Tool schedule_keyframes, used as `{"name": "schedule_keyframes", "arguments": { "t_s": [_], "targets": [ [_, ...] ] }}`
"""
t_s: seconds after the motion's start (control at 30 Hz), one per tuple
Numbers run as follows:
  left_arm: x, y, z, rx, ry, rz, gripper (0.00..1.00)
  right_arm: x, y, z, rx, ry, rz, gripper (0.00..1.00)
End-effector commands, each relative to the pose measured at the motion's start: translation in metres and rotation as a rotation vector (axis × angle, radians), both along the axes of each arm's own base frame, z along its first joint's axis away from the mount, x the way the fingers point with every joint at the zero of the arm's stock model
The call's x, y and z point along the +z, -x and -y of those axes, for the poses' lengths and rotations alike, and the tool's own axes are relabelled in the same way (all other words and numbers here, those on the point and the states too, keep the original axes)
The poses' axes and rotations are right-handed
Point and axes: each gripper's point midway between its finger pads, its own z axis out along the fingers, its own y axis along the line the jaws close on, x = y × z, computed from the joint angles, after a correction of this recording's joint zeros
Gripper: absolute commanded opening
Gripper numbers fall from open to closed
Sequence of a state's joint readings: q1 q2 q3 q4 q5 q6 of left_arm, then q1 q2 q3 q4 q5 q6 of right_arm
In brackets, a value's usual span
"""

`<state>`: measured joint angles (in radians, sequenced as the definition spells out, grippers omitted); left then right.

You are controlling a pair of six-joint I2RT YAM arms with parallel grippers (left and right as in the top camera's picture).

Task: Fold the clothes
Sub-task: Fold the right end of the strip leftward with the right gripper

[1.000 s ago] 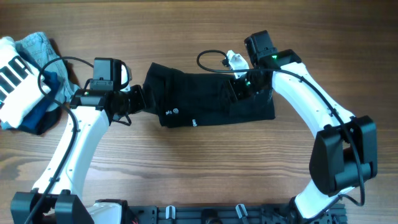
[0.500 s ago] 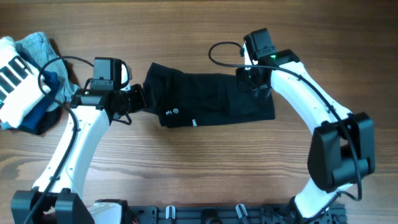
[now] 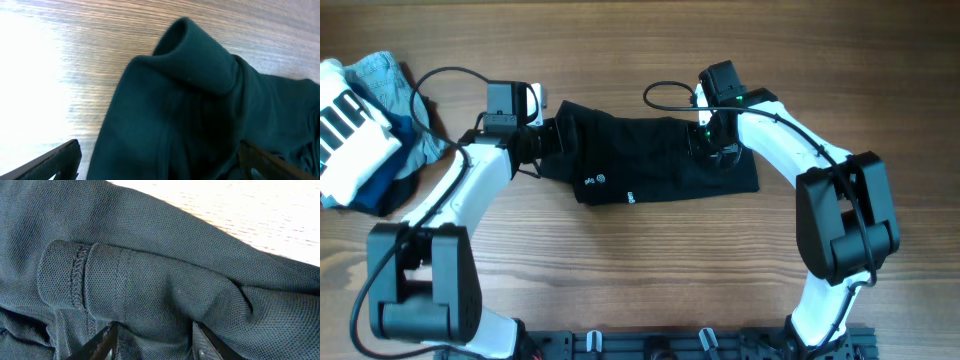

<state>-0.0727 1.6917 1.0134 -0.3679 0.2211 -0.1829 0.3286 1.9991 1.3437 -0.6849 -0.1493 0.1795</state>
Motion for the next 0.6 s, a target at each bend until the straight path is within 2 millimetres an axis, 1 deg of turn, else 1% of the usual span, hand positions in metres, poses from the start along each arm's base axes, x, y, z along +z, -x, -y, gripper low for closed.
{"name": "schedule_keyframes", "arguments": {
  "t_s": [0.0, 0.07, 0.2, 0.3, 0.43, 0.5, 0.57],
  "targets": [
    [-0.012, 0.003, 0.018, -0.176, 0.036, 0.009, 1.0, -0.016, 0.011, -0.01, 0.009, -0.038, -0.062, 0.47],
    [-0.013, 0.006, 0.024, -0.24, 0.046, 0.019, 1.0, -0.016, 0.011, -0.01, 0.009, -0.038, -0.062, 0.48],
    [-0.014, 0.005, 0.025, -0.245, 0.043, 0.02, 1.0, -0.016, 0.011, -0.01, 0.009, -0.038, -0.063, 0.48],
    [-0.025, 0.009, 0.031, -0.263, 0.042, -0.006, 1.0, -0.016, 0.011, -0.01, 0.009, -0.038, -0.062, 0.48],
    [-0.051, 0.014, 0.037, -0.276, 0.033, -0.064, 1.0, -0.016, 0.011, -0.01, 0.009, -0.038, -0.063, 0.49],
    [-0.068, 0.017, 0.033, -0.266, -0.005, -0.103, 1.0, -0.016, 0.011, -0.01, 0.009, -0.038, -0.064, 0.49],
    [-0.076, 0.02, 0.031, -0.264, -0.023, -0.125, 1.0, -0.016, 0.012, -0.009, 0.009, -0.037, -0.066, 0.49]
  ]
}}
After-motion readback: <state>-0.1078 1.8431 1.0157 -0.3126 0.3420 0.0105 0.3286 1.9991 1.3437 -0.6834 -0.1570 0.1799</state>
